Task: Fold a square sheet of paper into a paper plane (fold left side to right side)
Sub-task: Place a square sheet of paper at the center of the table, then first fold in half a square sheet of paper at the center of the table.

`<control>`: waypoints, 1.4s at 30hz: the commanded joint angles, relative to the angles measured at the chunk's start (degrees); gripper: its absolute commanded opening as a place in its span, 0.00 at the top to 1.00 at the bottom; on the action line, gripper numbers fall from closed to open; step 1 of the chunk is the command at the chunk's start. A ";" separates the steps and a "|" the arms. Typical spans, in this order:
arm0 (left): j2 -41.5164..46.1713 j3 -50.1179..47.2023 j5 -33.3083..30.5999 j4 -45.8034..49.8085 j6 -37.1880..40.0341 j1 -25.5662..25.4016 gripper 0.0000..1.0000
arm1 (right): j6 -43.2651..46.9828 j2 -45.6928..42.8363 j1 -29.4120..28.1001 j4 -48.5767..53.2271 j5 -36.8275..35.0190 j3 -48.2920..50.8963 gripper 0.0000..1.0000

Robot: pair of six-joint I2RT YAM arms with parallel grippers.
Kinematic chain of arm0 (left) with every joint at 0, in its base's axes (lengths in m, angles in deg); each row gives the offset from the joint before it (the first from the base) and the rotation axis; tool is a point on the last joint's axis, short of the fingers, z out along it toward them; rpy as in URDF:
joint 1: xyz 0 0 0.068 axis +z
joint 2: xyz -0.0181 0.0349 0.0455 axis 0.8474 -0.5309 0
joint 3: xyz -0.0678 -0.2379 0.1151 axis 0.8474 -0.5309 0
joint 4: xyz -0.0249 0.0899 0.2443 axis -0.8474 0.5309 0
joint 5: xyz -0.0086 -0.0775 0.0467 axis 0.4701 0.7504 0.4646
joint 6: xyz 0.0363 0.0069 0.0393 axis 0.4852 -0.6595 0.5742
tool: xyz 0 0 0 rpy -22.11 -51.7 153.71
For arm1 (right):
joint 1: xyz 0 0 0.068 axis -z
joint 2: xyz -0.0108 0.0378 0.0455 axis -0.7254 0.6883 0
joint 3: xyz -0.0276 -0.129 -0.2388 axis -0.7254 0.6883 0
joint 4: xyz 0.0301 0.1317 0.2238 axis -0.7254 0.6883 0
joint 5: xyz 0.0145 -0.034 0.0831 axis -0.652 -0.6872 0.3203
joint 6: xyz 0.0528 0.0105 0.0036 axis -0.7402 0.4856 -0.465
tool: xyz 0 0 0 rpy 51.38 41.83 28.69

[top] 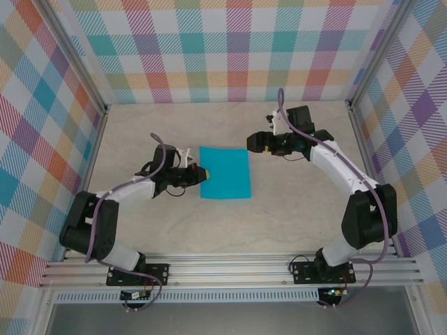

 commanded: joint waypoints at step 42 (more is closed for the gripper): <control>-16.76 16.14 7.47 1.06 -6.75 -5.97 0.38 | -17.50 25.65 -5.76 -11.54 -0.83 5.85 0.57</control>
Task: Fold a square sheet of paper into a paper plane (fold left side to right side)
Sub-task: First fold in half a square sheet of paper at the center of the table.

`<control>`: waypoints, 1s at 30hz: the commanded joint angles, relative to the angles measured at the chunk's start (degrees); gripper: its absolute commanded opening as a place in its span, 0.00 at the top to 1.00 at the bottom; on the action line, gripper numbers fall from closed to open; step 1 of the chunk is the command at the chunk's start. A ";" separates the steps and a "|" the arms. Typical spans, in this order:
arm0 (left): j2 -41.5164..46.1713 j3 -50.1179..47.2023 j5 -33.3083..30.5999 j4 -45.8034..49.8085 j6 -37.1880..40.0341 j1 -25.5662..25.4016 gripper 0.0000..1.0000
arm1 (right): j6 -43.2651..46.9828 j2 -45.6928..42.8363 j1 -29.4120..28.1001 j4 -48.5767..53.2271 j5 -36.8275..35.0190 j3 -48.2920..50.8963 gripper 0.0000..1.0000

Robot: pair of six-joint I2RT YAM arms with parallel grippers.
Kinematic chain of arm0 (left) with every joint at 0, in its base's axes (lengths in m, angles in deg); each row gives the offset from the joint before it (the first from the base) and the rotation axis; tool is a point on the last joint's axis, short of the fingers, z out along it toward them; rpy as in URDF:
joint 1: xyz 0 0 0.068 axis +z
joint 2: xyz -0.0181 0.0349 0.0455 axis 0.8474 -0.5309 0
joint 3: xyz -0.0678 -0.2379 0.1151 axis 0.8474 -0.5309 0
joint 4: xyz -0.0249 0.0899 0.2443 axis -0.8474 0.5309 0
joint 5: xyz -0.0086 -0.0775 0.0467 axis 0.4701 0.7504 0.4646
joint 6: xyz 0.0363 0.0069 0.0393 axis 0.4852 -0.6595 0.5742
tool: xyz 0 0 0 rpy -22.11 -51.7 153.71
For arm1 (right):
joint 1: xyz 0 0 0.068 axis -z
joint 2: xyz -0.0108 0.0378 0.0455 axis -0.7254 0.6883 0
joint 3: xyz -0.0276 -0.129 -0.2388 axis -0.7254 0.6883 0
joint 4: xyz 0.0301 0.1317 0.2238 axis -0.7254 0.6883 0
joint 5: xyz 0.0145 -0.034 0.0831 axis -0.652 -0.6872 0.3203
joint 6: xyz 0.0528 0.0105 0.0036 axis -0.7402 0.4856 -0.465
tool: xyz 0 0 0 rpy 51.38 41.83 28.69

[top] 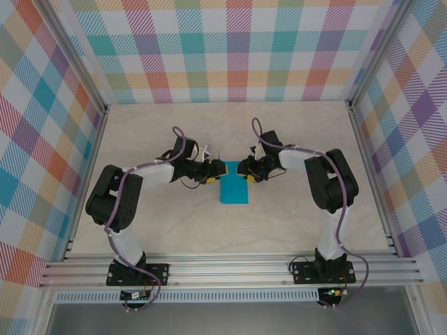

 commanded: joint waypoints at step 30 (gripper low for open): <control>-4.94 3.58 -0.44 -1.26 -2.42 -2.84 0.46 | -5.90 -5.95 2.82 -10.26 12.05 4.81 0.59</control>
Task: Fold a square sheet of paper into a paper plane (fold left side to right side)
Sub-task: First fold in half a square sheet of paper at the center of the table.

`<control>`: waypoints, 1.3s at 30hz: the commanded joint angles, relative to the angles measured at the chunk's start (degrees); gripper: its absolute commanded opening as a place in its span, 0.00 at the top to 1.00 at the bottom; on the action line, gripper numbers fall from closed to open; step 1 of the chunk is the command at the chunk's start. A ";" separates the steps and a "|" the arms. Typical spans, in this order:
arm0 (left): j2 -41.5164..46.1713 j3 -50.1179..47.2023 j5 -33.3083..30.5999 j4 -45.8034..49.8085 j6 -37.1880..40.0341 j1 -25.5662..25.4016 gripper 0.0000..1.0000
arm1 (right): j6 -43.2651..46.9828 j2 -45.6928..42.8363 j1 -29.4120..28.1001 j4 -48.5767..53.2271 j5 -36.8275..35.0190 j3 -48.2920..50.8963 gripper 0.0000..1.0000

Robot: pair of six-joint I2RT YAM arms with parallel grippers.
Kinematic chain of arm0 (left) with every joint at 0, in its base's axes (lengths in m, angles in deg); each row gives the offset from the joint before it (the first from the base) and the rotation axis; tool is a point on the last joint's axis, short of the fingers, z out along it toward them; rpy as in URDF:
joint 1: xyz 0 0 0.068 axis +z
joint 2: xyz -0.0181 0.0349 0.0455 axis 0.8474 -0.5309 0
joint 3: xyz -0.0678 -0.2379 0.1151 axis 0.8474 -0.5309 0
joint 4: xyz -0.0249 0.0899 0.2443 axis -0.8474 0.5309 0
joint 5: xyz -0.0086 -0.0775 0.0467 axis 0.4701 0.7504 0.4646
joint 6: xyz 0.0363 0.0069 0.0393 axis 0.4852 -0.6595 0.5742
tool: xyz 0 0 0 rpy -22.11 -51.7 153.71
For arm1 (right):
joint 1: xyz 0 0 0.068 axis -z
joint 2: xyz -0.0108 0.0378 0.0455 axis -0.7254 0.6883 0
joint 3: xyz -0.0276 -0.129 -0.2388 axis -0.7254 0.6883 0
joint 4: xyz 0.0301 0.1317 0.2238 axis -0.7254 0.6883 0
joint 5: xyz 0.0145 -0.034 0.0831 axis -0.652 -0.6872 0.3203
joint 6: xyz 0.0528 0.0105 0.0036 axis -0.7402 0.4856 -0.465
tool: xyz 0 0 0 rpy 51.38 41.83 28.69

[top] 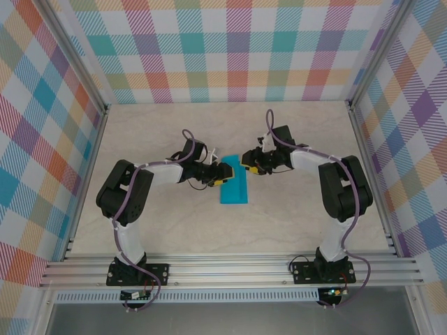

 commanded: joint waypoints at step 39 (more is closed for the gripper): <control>1.47 7.62 -16.26 19.69 1.30 -1.57 0.43 | 4.29 5.75 -2.09 9.48 -7.99 -4.70 0.98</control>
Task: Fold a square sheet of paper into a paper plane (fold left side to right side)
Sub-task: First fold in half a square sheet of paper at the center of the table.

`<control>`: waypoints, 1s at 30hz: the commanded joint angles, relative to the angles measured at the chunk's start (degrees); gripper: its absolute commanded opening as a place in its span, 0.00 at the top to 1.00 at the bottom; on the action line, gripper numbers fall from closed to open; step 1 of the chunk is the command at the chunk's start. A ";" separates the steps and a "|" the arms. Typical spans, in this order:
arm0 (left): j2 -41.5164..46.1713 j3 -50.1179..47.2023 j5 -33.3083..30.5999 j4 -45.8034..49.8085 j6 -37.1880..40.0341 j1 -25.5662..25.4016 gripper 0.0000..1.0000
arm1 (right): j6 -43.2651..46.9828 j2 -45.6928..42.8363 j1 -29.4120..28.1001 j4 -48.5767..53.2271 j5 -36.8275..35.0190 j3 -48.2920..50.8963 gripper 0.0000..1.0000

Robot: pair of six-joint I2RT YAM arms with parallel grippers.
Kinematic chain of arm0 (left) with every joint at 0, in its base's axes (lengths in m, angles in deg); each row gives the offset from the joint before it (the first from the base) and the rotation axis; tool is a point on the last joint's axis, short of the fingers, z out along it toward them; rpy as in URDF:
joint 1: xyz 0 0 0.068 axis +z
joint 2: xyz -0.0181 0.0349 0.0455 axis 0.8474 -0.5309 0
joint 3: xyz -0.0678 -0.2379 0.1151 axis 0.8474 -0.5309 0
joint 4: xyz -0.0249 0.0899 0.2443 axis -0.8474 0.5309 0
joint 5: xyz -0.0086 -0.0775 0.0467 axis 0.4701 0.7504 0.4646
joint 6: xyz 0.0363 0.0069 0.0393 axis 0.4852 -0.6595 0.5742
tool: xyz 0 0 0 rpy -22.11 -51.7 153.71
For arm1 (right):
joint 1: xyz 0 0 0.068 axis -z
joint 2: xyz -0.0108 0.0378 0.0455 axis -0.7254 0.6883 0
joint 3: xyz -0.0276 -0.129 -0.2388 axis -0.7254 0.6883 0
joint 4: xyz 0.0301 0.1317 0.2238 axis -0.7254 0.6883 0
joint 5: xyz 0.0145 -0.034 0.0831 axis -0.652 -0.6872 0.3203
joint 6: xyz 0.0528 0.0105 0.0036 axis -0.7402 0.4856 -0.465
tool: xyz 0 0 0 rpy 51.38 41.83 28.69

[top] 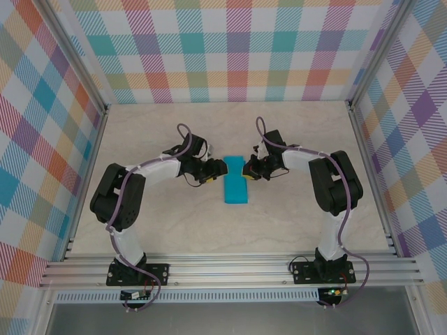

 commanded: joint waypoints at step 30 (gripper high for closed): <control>-11.12 10.88 -4.63 11.32 3.30 -4.22 0.63 | 5.94 -5.28 1.98 7.51 -10.89 -0.60 0.62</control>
